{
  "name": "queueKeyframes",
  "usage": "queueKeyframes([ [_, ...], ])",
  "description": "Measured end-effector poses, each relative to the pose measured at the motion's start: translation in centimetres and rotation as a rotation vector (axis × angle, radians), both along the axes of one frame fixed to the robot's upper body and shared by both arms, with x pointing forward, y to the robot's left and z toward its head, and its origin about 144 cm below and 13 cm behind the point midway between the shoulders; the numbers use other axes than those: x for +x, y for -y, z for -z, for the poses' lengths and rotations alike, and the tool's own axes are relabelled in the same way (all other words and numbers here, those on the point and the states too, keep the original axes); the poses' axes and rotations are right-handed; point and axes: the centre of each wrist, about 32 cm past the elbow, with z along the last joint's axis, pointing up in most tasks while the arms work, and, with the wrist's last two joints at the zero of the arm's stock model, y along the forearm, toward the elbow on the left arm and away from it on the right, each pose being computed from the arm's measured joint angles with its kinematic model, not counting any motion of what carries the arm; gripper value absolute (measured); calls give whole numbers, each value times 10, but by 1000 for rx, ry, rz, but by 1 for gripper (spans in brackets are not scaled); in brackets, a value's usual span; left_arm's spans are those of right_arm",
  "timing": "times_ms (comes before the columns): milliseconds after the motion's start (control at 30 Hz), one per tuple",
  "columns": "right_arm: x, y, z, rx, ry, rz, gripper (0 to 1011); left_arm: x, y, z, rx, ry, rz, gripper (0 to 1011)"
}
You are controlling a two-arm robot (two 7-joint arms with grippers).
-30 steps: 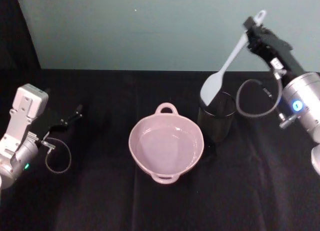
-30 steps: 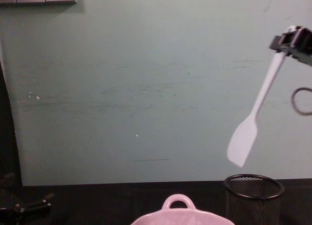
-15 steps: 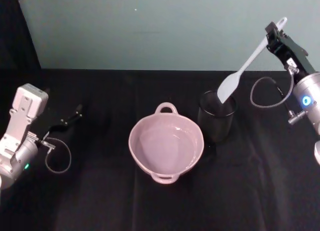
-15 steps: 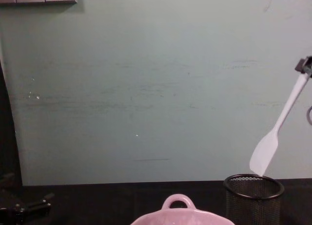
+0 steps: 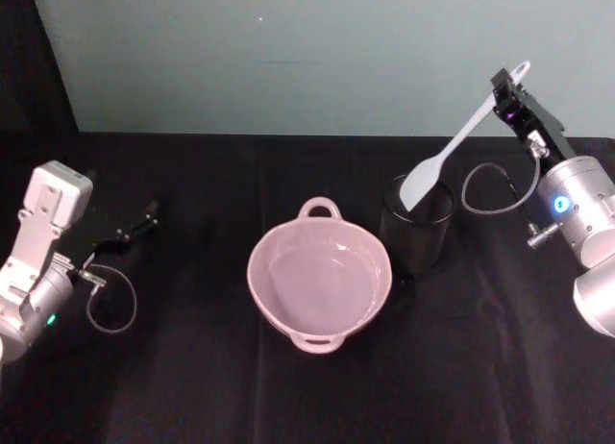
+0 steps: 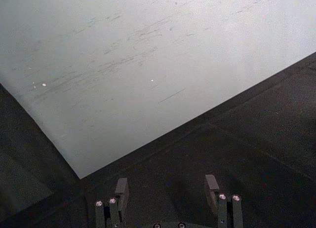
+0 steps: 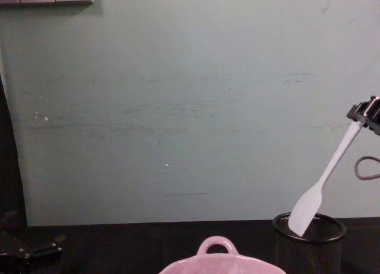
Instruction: Use the one hand to pick up the spoon and stir the clear water in the bowl.
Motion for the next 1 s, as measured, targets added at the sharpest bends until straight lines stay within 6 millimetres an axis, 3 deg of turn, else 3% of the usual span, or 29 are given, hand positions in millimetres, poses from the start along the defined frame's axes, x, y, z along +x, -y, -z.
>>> queueKeyframes([
  [1000, -1, -13, 32, -2, -105, 26, 119, 0, 0, 0, 0, 0, 0, 1011],
])
